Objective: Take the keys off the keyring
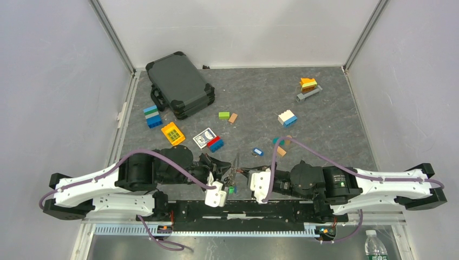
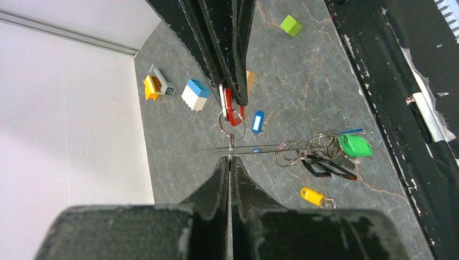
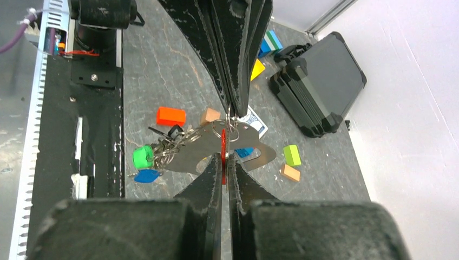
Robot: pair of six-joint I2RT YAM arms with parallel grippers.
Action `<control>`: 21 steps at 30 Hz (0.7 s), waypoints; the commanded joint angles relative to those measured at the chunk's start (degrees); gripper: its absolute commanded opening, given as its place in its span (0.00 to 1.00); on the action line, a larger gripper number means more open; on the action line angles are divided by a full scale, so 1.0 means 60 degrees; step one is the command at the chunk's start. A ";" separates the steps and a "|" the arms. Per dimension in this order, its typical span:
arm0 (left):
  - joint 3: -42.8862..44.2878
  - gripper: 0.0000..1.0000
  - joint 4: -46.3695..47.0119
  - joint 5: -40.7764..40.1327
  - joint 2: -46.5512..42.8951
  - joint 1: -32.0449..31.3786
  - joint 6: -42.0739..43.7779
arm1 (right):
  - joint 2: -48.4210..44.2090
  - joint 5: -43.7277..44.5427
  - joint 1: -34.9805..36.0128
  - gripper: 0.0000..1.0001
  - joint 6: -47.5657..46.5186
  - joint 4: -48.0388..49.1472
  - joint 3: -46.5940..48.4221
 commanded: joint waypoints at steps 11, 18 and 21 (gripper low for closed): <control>0.0403 0.02 0.0061 0.0506 -0.0083 -0.0016 0.0394 | 0.0426 0.1178 0.0013 0.00 -0.0627 -0.0996 0.1020; 0.0345 0.02 0.0061 0.0623 -0.0121 -0.0010 0.0345 | 0.0615 0.1344 0.0016 0.00 -0.0940 -0.0799 0.1379; 0.0301 0.02 0.0061 0.0659 -0.0107 -0.0019 0.0337 | 0.0593 0.1277 0.0013 0.00 -0.1019 -0.0683 0.1464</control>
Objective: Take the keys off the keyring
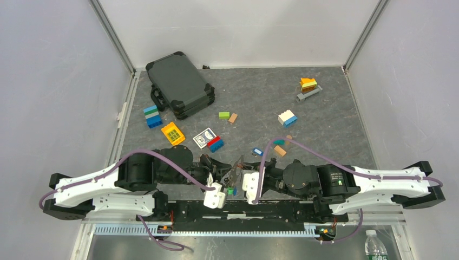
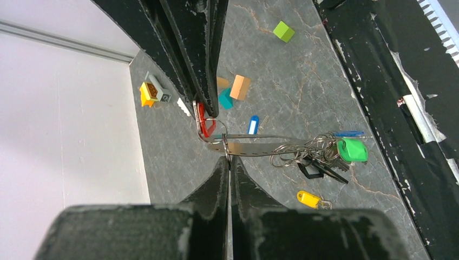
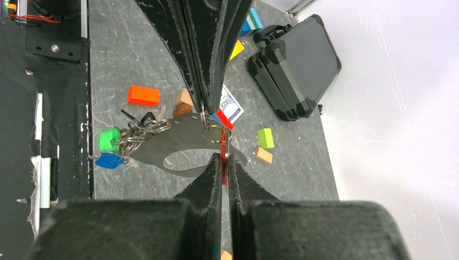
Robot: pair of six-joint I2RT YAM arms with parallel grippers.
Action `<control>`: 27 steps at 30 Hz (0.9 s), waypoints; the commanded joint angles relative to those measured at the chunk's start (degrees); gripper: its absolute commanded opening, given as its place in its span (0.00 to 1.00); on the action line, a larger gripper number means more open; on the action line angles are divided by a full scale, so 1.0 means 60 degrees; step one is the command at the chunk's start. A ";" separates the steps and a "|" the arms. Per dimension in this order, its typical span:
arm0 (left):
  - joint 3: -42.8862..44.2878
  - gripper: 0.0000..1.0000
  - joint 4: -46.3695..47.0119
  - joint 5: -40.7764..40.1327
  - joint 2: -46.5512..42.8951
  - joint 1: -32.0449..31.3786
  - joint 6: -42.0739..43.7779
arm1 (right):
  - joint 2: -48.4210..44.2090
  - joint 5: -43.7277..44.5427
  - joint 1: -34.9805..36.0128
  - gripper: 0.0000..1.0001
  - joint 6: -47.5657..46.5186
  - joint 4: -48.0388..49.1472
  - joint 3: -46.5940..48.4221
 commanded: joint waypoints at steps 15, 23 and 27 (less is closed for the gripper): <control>0.0253 0.02 0.0141 0.0117 0.0137 -0.0021 0.0371 | 0.0346 -0.0341 0.0011 0.00 -0.0587 0.0379 0.0825; 0.0297 0.02 0.0141 0.0064 0.0271 -0.0021 0.0387 | 0.0453 -0.0313 0.0011 0.01 -0.0678 0.0371 0.0872; 0.0312 0.02 0.0145 0.0072 0.0309 -0.0014 0.0384 | 0.0490 -0.0269 0.0015 0.01 -0.0677 0.0417 0.0890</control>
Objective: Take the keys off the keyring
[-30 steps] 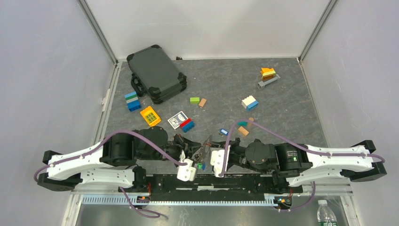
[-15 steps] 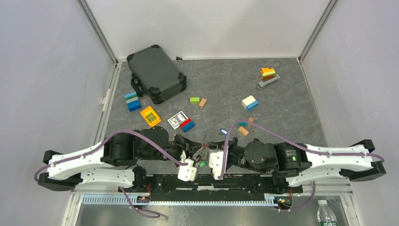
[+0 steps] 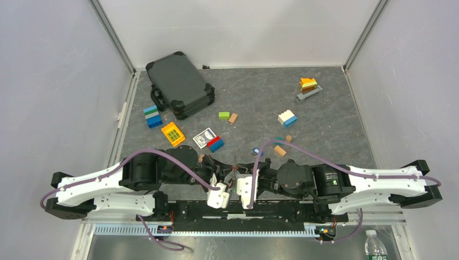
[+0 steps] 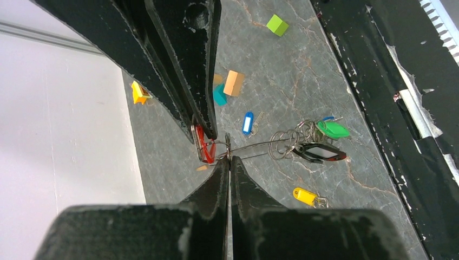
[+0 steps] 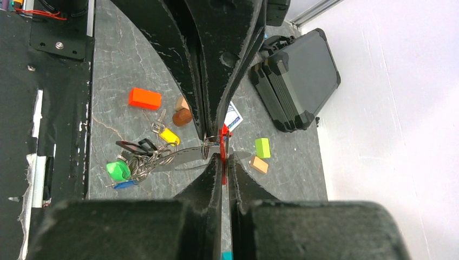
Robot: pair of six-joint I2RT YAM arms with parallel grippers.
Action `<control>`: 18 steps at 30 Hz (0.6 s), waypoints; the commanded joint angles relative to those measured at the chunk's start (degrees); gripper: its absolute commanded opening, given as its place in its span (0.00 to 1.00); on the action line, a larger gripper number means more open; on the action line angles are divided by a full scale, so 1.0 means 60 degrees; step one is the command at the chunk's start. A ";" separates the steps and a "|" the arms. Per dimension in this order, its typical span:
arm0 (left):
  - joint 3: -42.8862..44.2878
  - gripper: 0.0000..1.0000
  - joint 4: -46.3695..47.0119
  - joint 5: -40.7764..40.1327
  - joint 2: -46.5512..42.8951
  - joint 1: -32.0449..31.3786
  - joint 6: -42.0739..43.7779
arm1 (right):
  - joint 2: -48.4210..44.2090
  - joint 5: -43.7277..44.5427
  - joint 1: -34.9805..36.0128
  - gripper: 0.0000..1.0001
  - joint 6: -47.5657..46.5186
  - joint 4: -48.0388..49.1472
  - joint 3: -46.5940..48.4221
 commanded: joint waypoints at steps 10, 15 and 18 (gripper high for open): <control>0.0253 0.02 0.0199 0.0056 -0.0036 -0.0020 0.0409 | -0.0043 0.0722 0.0002 0.01 -0.0008 0.0488 0.0506; 0.0169 0.02 0.0207 0.0072 -0.0181 -0.0020 0.0438 | -0.0323 0.1150 -0.0002 0.02 0.0094 0.0657 0.0304; 0.0127 0.02 0.0198 0.0072 -0.0261 -0.0020 0.0445 | -0.0481 0.1260 -0.0001 0.02 0.0183 0.0761 0.0172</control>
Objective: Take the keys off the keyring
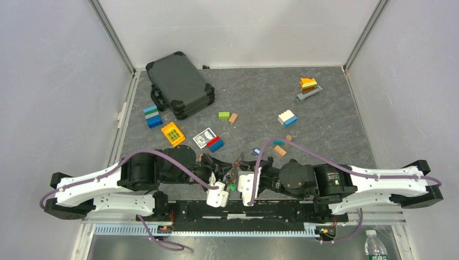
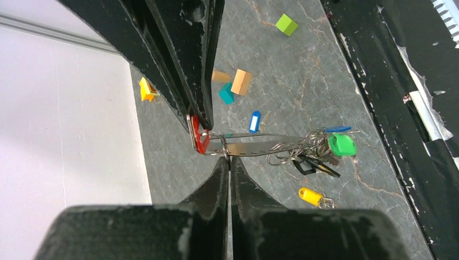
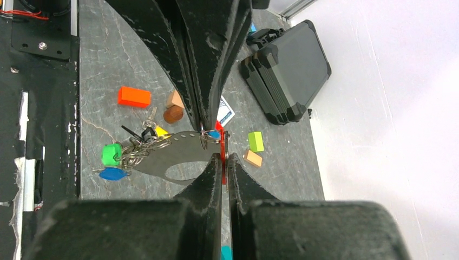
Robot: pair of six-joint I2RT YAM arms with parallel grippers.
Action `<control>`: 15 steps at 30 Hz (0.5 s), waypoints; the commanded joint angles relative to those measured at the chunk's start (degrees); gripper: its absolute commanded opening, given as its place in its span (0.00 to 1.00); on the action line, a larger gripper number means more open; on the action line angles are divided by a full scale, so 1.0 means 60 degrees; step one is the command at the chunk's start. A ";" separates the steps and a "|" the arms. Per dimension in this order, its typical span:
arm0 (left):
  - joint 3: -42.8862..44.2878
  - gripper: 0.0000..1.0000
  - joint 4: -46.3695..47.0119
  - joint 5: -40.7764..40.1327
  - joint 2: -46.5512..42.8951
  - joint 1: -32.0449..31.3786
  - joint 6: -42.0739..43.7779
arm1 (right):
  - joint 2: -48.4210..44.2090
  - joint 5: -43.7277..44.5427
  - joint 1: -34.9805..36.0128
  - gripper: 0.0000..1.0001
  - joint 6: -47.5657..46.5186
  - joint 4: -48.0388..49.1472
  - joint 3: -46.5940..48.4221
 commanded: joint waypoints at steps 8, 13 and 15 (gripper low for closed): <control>0.0107 0.02 0.0151 0.0251 -0.0283 -0.0025 0.0459 | -0.0580 0.0909 -0.0006 0.02 0.0376 0.0706 -0.0045; 0.0092 0.02 0.0148 0.0249 -0.0329 -0.0025 0.0422 | -0.0736 0.0946 -0.0009 0.02 0.0538 0.0716 -0.0312; 0.0107 0.02 0.0148 0.0264 -0.0358 -0.0025 0.0372 | -0.0783 0.0919 -0.0013 0.03 0.0592 0.0735 -0.0425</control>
